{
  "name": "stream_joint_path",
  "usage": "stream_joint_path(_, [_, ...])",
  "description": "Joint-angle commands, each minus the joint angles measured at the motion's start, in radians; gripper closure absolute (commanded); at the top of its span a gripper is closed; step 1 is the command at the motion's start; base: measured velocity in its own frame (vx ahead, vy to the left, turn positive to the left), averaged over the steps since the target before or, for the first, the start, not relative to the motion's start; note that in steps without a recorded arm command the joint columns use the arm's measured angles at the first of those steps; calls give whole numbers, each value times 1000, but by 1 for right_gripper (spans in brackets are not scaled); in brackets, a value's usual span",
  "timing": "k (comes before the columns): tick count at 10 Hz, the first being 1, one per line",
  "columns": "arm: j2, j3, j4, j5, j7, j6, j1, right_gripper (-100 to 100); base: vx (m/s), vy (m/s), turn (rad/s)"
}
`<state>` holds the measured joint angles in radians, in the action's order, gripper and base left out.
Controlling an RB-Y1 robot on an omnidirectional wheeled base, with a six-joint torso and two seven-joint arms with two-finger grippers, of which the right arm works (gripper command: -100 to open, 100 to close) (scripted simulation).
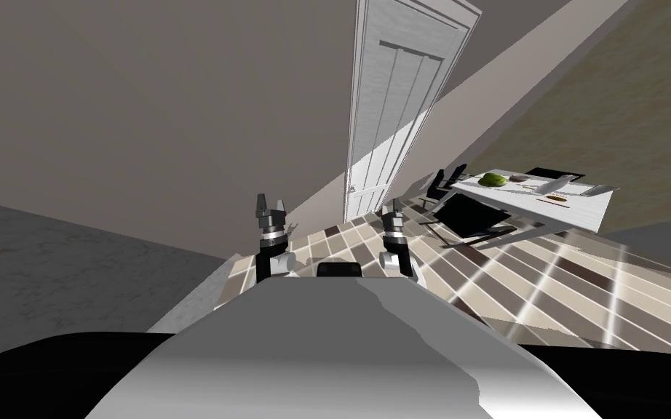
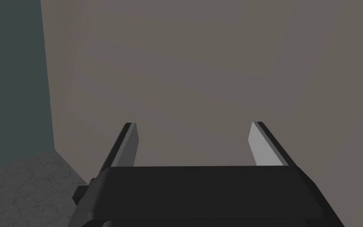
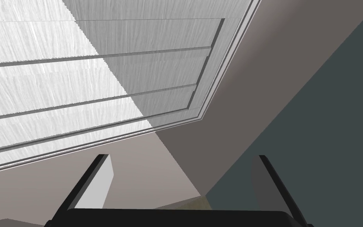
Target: Pull the door open
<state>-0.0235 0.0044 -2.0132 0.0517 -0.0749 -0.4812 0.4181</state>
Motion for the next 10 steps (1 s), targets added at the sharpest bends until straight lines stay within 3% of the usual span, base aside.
stream_joint_path(1, [-6, -1, 50, 2, -2, -20, -17, -100, 104, -54, 87])
stream_joint_path(2, [-6, -1, 55, 2, -2, -20, -17, -100, 52, -31, 28])
stream_joint_path(8, [-38, -20, 248, 3, -19, -72, -101, -100, 76, -55, 96])
stream_joint_path(10, [-43, -23, 299, 3, -22, -81, -115, -100, 53, -45, 50])
